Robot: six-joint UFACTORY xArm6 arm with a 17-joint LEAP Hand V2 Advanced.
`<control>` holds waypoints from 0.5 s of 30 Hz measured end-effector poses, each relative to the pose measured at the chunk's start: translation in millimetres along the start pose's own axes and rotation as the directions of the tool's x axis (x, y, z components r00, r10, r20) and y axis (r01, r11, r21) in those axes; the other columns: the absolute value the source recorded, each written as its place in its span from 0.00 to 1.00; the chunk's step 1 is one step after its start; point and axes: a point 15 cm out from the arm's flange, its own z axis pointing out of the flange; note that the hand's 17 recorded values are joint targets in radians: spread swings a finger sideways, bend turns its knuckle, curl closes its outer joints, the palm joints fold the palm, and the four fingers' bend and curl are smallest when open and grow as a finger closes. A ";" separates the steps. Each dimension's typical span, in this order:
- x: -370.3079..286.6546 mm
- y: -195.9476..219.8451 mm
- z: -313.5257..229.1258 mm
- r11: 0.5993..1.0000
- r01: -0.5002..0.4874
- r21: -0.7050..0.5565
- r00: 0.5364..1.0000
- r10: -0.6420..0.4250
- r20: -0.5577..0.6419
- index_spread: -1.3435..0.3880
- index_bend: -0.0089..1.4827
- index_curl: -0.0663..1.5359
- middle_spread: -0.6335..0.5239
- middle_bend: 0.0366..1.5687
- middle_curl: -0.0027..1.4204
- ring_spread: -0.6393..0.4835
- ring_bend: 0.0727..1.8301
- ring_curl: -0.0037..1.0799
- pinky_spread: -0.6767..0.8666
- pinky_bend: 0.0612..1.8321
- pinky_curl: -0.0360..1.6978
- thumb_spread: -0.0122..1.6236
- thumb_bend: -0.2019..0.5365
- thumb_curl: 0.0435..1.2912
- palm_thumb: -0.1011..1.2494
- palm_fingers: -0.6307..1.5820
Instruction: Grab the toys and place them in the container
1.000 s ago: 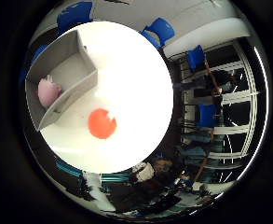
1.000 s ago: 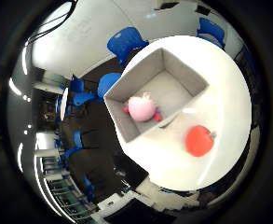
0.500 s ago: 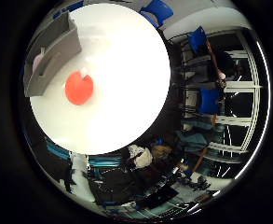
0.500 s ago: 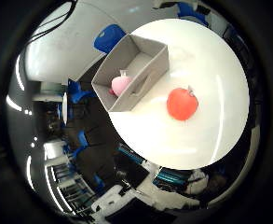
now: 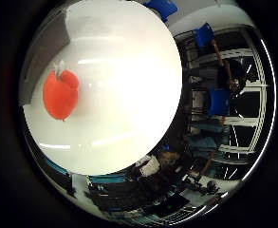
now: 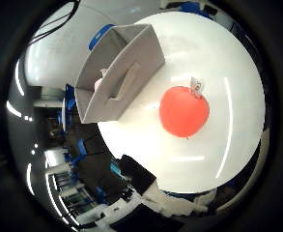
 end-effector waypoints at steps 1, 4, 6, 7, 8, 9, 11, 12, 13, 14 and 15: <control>0.1 -1.0 6.5 1.000 -0.001 -0.007 1.000 0.001 0.003 0.57 0.11 0.21 0.58 0.11 0.24 0.74 0.18 0.21 0.75 0.28 0.18 0.64 0.24 0.18 0.32 0.35; 0.3 -4.5 28.0 1.000 -0.002 -0.029 1.000 0.002 0.012 0.57 0.11 0.21 0.58 0.11 0.24 0.74 0.18 0.22 0.75 0.28 0.18 0.64 0.24 0.19 0.32 0.35; 0.1 -8.9 41.5 0.999 -0.001 -0.034 1.000 0.002 0.016 0.57 0.11 0.21 0.58 0.11 0.24 0.74 0.18 0.22 0.75 0.28 0.18 0.64 0.24 0.19 0.32 0.35; -2.4 -12.6 49.8 0.999 0.000 -0.034 1.000 0.000 0.022 0.57 0.11 0.21 0.58 0.11 0.24 0.74 0.17 0.22 0.75 0.28 0.18 0.64 0.24 0.19 0.32 0.35; -6.1 -15.6 55.1 0.999 0.002 -0.033 1.000 -0.001 0.031 0.57 0.11 0.21 0.58 0.11 0.24 0.74 0.17 0.22 0.75 0.28 0.18 0.64 0.24 0.19 0.32 0.35; -11.3 -18.0 58.9 0.999 0.004 -0.033 0.999 -0.003 0.041 0.57 0.11 0.21 0.58 0.11 0.24 0.74 0.17 0.22 0.75 0.28 0.18 0.64 0.24 0.19 0.32 0.35; -23.8 -21.6 63.6 0.999 0.014 -0.035 0.998 -0.012 0.059 0.57 0.11 0.21 0.58 0.11 0.24 0.74 0.17 0.22 0.75 0.27 0.17 0.64 0.24 0.19 0.32 0.35; -30.1 -23.3 66.2 0.999 0.021 -0.037 0.998 -0.019 0.067 0.57 0.11 0.21 0.58 0.11 0.24 0.74 0.17 0.22 0.75 0.27 0.17 0.64 0.24 0.19 0.32 0.35; -37.1 -25.1 68.8 0.999 0.029 -0.041 0.997 -0.026 0.072 0.57 0.11 0.21 0.58 0.11 0.24 0.74 0.17 0.22 0.75 0.27 0.17 0.64 0.24 0.19 0.32 0.35; -43.3 -26.6 70.4 0.998 0.036 -0.043 0.997 -0.033 0.074 0.57 0.11 0.21 0.58 0.11 0.24 0.74 0.17 0.22 0.75 0.27 0.17 0.64 0.24 0.19 0.32 0.35; -48.9 -27.7 72.7 0.998 0.042 -0.047 0.996 -0.038 0.077 0.57 0.11 0.21 0.58 0.11 0.24 0.74 0.17 0.22 0.75 0.27 0.17 0.64 0.24 0.19 0.32 0.35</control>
